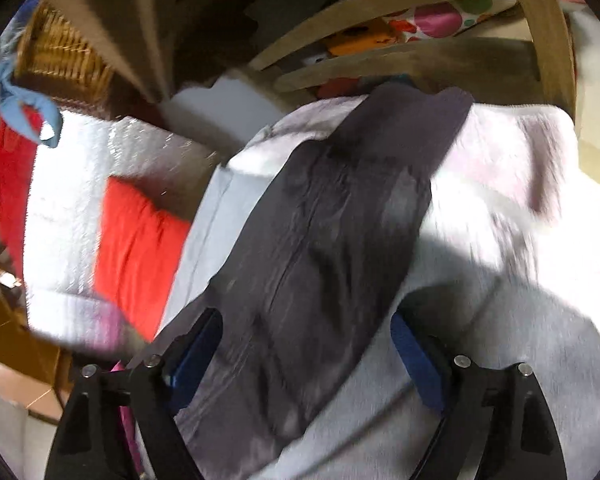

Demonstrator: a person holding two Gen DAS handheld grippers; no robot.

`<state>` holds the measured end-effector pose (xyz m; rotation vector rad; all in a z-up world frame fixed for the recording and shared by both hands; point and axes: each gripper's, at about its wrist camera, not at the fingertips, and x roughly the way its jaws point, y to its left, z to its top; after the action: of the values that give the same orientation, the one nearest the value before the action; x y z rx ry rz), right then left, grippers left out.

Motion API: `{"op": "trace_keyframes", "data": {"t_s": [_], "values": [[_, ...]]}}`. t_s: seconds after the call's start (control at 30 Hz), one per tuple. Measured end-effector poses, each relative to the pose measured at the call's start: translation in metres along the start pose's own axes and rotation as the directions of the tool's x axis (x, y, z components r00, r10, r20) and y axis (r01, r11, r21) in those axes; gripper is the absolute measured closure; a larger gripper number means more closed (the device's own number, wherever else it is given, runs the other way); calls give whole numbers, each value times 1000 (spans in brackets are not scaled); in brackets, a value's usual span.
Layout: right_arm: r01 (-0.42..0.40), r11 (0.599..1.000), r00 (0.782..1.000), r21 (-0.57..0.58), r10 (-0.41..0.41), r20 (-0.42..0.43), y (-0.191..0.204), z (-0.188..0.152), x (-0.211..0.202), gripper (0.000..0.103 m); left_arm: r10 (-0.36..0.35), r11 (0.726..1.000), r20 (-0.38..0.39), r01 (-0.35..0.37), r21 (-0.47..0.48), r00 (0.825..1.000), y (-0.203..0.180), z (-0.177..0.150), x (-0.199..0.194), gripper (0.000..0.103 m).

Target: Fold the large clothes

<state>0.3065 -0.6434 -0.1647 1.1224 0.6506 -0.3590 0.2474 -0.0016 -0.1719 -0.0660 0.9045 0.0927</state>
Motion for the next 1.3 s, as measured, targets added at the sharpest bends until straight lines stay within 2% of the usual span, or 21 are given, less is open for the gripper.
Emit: {"op": "trace_keyframes", "data": {"t_s": [0.03, 0.07, 0.1, 0.13, 0.2, 0.3, 0.37, 0.43, 0.5, 0.57, 0.63, 0.67, 0.7, 0.73, 0.8, 0.83, 0.87, 0.97, 1.1, 1.2, 1.3], "values": [[45, 999, 999, -14, -45, 10, 6, 5, 4, 34, -3, 1000, 3, 3, -2, 1000, 0, 0, 0, 0], [74, 997, 997, -23, -74, 7, 9, 9, 8, 65, -8, 1000, 4, 8, -6, 1000, 1, 0, 0, 0], [105, 994, 994, -40, -106, -8, 14, 13, 13, 80, -11, 1000, 5, 11, -8, 1000, 2, 0, 0, 0], [145, 986, 989, -78, -146, -12, 23, 16, 14, 83, -14, 1000, 6, 14, -10, 1000, 2, 1, 1, 0], [216, 954, 976, -210, -207, 64, 58, 15, 4, 86, -17, 1000, 11, 17, -12, 1000, 2, -2, -1, 0], [227, 877, 972, -423, -174, 159, 129, -3, -21, 88, -24, 1000, 14, 24, -16, 1000, 3, -2, -1, 0], [230, 778, 967, -585, -112, 231, 195, -37, -41, 89, -30, 999, 15, 30, -21, 999, 5, -1, -2, 0], [179, 666, 970, -725, 5, 244, 260, -89, -62, 89, -32, 999, 15, 32, -23, 999, 5, -1, -2, 0], [118, 564, 972, -817, 102, 210, 306, -143, -75, 89, -34, 999, 16, 34, -24, 999, 5, -2, -2, 0], [37, 429, 970, -903, 202, 136, 347, -218, -88, 89, -34, 999, 15, 34, -25, 999, 5, -2, -3, 0], [-63, 290, 975, -955, 222, 3, 368, -295, -85, 83, -36, 999, 15, 36, -26, 999, 4, -1, -3, 0], [-125, 245, 979, -961, 185, -81, 371, -326, -75, 62, -36, 999, 15, 37, -26, 999, 5, -2, -3, 0], [-182, 226, 979, -957, 134, -155, 368, -353, -60, 36, -38, 999, 14, 38, -27, 999, 5, -1, -3, 0], [-230, 217, 973, -949, 77, -218, 360, -380, -43, 3, -39, 999, 14, 40, -27, 999, 5, -1, -3, 0], [-248, 226, 968, -942, 11, -252, 336, -409, -15, 4, -43, 999, 14, 43, -29, 999, 5, -1, -3, 0], [-266, 259, 960, -929, -22, -281, 323, -416, -5, 5, -46, 998, 15, 46, -31, 999, 5, -1, -3, 0], [-282, 300, 952, -911, -32, -305, 311, -415, -1, 5, -46, 998, 16, 47, -31, 999, 5, -1, -3, 0], [-303, 473, 940, -827, 5, -341, 267, -390, -4, 4, -38, 999, 14, 39, -27, 999, 5, -1, -2, 0], [-297, 612, 945, -733, 77, -319, 223, -348, -10, 4, -56, 998, -23, 55, -38, 998, 7, 7, -4, 0], [-276, 657, 950, -701, 75, -303, 200, -336, -6, 4, -181, 979, -81, 172, -110, 980, 17, 32, -14, 0], [-278, 664, 950, -694, 82, -302, 180, -333, 2, 4, -255, 948, -23, 245, -204, 967, 32, 66, -28, 0]]}}
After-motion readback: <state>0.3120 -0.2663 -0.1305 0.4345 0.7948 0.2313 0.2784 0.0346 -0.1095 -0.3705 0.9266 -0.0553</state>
